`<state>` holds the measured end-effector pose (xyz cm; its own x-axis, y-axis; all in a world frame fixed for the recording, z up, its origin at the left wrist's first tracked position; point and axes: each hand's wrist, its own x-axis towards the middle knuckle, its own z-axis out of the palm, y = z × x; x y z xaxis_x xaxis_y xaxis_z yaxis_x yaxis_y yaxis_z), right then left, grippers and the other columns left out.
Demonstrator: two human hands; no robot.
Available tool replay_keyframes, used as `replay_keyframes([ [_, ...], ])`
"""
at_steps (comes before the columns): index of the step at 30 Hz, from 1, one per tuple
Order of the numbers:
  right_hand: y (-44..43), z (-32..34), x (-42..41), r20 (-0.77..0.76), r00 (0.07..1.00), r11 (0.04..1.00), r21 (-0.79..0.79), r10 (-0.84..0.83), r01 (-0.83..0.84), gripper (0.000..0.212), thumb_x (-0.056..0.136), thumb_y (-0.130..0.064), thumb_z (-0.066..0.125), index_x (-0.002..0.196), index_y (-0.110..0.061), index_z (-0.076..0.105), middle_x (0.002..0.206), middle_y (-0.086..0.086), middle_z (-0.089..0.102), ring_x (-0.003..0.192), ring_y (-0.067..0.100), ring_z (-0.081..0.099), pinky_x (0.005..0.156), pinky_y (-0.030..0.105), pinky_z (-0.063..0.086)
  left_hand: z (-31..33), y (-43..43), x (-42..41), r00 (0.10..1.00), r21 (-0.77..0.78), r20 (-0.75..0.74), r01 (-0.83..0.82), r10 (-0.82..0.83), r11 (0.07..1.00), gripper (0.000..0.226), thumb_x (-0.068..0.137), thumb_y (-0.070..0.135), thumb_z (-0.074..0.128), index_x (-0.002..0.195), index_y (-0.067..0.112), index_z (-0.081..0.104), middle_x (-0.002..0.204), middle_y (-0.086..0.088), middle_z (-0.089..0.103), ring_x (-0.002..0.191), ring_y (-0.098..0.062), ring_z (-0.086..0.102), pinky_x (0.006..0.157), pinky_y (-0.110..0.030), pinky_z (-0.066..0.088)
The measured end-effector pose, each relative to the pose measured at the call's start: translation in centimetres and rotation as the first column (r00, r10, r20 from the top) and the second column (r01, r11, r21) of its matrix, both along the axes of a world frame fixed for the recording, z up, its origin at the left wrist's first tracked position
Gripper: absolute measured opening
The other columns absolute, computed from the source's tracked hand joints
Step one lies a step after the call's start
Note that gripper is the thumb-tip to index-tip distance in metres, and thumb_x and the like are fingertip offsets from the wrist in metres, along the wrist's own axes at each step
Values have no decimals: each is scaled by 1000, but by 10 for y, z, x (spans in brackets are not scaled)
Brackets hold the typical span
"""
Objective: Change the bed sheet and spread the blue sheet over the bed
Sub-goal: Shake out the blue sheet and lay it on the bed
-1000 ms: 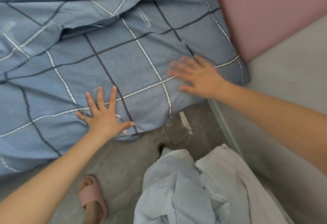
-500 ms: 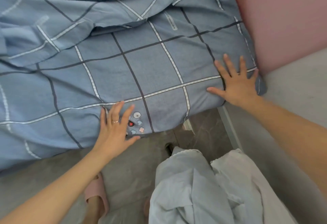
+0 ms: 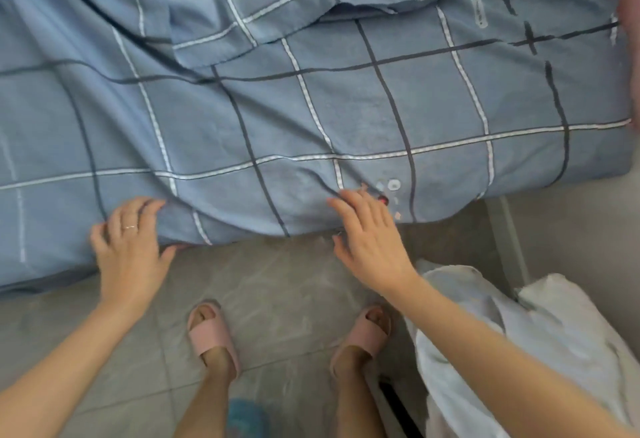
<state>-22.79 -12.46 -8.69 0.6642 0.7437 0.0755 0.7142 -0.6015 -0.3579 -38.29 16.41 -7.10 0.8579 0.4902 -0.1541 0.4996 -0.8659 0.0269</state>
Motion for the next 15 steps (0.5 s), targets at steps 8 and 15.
replay_keyframes([
  [8, 211, 12, -91, -97, 995, 951, -307, -9, -21, 43, 51, -34, 83, 83, -17, 61, 81, 1, 59, 73, 23, 58, 61, 31, 40, 13, 97, -24, 896, -115, 63, 443, -439, 889, 39, 50, 23, 90, 69, 16, 57, 67, -3, 58, 67, -25, 60, 66, -35, 28],
  [15, 245, 25, -120, -44, 998, 909, -414, 42, -56, 30, 47, -11, 85, 60, -18, 59, 62, -1, 54, 58, 23, 54, 53, 28, 33, 30, 117, -46, 790, -224, 37, 604, -612, 765, 44, 34, 7, 92, 57, 12, 55, 51, -5, 54, 42, -24, 55, 49, -26, 41],
])
